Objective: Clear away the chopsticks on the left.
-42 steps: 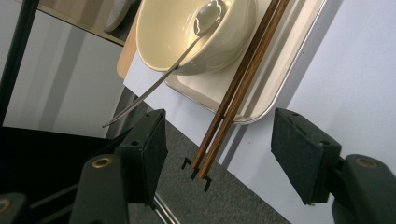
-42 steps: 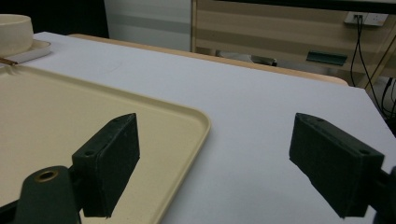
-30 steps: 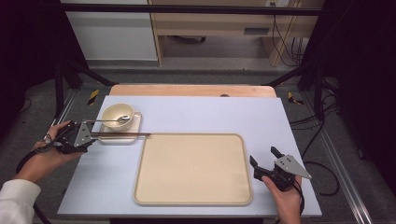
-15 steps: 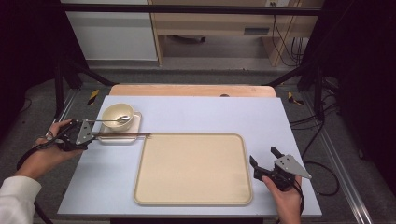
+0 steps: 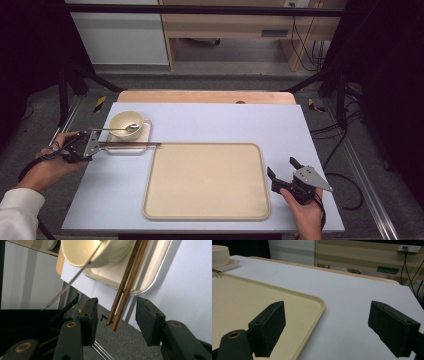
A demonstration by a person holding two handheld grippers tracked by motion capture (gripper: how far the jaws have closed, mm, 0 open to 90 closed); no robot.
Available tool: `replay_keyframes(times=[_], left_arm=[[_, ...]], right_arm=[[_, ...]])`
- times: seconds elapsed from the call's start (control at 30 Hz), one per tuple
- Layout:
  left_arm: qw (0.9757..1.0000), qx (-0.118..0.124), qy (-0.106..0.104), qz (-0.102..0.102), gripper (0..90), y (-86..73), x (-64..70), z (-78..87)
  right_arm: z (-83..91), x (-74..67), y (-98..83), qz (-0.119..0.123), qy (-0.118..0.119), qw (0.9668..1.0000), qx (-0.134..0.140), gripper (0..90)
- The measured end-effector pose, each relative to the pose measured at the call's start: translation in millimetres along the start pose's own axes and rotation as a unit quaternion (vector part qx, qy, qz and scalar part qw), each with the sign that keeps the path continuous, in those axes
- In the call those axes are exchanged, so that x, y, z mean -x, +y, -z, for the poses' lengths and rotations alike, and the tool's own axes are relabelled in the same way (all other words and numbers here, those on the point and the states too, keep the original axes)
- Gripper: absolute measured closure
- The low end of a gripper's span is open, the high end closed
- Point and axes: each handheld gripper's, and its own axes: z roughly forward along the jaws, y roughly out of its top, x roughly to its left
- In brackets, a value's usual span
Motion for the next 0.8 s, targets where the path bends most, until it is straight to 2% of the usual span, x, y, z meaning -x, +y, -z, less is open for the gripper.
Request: replay_keyframes(times=[0.13,0.27,0.53,0.8], left_arm=[[1.0000,-0.005,-0.003,-0.006,54.6,0.1,0.2,-4.8],[0.9996,-0.011,-0.011,-0.023,56.0,1.9,-0.3,-10.6],[0.9972,-0.036,-0.032,-0.056,59.0,2.4,-3.8,-21.1],[0.9959,-0.046,-0.050,-0.059,62.5,0.2,-5.4,-27.5]], right_arm=[[-0.5,-0.3,-0.4,0.001,0.001,1.0000,-0.001,14.8],[-0.5,-0.2,-0.7,0.002,0.000,1.0000,-0.003,15.0],[-1.4,-0.2,-1.8,0.003,-0.001,1.0000,-0.007,15.1],[-2.5,-0.3,-2.7,0.007,0.000,0.9999,-0.009,15.3]])
